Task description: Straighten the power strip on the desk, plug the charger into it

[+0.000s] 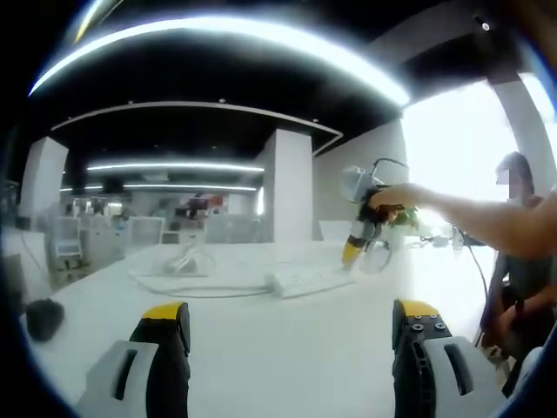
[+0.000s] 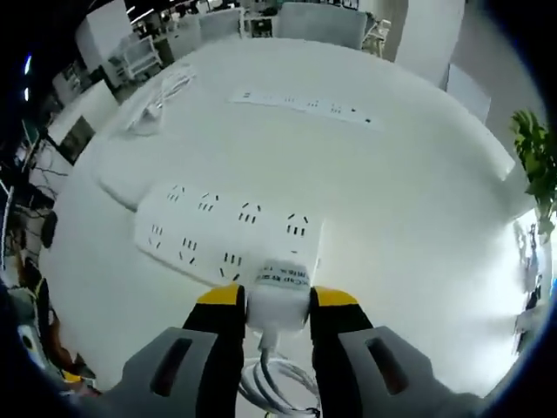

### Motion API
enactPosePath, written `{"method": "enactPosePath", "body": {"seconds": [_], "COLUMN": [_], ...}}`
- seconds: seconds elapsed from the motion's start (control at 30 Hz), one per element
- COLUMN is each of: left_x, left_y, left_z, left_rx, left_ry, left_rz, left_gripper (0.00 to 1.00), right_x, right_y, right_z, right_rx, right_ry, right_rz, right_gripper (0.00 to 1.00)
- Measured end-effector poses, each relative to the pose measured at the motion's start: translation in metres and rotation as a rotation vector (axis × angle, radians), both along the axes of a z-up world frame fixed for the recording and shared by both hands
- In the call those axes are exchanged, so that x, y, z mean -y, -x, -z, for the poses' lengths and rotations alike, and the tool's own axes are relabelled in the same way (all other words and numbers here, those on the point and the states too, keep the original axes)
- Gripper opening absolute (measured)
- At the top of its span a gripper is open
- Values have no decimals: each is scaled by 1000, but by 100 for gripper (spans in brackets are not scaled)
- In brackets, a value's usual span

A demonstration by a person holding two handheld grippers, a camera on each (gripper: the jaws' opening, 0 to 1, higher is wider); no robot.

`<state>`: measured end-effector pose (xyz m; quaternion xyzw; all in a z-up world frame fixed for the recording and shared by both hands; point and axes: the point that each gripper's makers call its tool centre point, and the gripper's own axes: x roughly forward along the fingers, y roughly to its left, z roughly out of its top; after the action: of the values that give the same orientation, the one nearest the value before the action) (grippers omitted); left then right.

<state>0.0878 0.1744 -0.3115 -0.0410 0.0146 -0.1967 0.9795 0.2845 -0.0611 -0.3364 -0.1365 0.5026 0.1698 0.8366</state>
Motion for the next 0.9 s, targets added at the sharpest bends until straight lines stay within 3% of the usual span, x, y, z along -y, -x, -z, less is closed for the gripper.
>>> {"method": "enactPosePath", "body": {"seconds": [0.17, 0.23, 0.3, 0.4, 0.43, 0.47, 0.5, 0.57, 0.63, 0.67, 0.73, 0.8, 0.9], "left_x": [-2, -3, -3, -5, -6, -6, -6, -7, -9, -10, -11, -12, -12], "left_y": [-1, -1, -1, 0, 0, 0, 0, 1, 1, 1, 1, 1, 1], "left_z": [0, 0, -1, -1, 0, 0, 1, 1, 1, 2, 2, 2, 3], "left_rx": [-2, -3, 2, 3, 2, 0, -1, -1, -2, -1, -4, -2, -4], "left_ry": [-1, -3, 0, 3, 3, 5, 5, 5, 6, 5, 5, 7, 6], "left_rz": [-5, -6, -6, -11, -12, -13, -14, -15, -18, -21, -25, -28, -27], "left_gripper": [99, 99, 99, 99, 99, 99, 99, 99, 99, 99, 99, 99, 99], "right_x": [-13, -21, -25, -19, -18, -23, -25, -32, -27, -25, -20, -16, -15], "right_y": [-9, 2, 1, 4, 7, 10, 12, 10, 9, 9, 11, 9, 13], "right_z": [-27, -33, -37, -28, -24, -19, -17, -21, -22, -22, -18, -17, -15], "right_rx": [123, 169, 234, 262, 253, 276, 287, 368, 376, 399, 378, 387, 392], "right_ry": [-10, 26, 99, 281, 320, 365, 366, 383, 415, 464, 504, 508, 519], "right_rz": [-145, -246, -390, -603, -645, -778, -810, -908, -924, -995, -1033, -1030, -1089], "right_gripper": [35, 38, 42, 56, 63, 68, 72, 71, 69, 68, 65, 63, 57]}}
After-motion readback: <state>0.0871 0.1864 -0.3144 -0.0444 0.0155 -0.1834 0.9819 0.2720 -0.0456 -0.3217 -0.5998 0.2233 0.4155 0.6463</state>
